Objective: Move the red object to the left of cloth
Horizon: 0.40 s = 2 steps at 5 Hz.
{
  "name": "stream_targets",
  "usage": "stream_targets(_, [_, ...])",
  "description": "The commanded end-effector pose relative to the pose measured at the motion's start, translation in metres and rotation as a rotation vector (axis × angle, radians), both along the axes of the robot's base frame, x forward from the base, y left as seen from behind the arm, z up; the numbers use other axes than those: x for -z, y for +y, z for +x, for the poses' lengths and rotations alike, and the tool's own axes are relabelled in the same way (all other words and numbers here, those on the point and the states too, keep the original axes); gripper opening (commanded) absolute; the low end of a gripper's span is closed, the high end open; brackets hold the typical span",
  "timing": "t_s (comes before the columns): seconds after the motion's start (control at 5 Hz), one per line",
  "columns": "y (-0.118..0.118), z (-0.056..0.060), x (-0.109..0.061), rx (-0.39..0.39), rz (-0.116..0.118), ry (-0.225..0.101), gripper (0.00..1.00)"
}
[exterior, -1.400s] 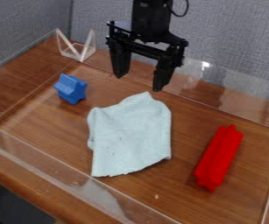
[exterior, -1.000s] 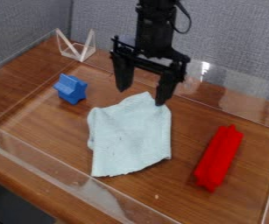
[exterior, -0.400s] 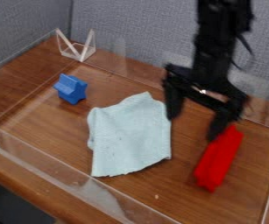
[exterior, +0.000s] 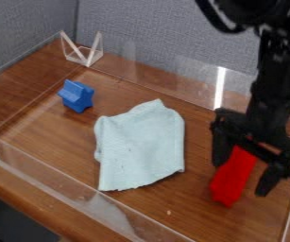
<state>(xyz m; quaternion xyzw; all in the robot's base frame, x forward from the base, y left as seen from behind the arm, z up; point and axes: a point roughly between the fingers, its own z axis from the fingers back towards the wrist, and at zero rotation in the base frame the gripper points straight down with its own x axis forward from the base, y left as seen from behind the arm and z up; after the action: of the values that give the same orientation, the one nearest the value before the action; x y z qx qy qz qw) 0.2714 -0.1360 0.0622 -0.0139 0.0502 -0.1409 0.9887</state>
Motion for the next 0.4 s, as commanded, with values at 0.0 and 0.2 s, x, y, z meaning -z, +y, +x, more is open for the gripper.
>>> stream_targets(0.0, [-0.0050,0.0024,-0.0035,0.008,-0.014,-0.041,1.00])
stream_targets(0.2, [-0.0038,0.0041,-0.0065,0.000,-0.016,-0.067,1.00])
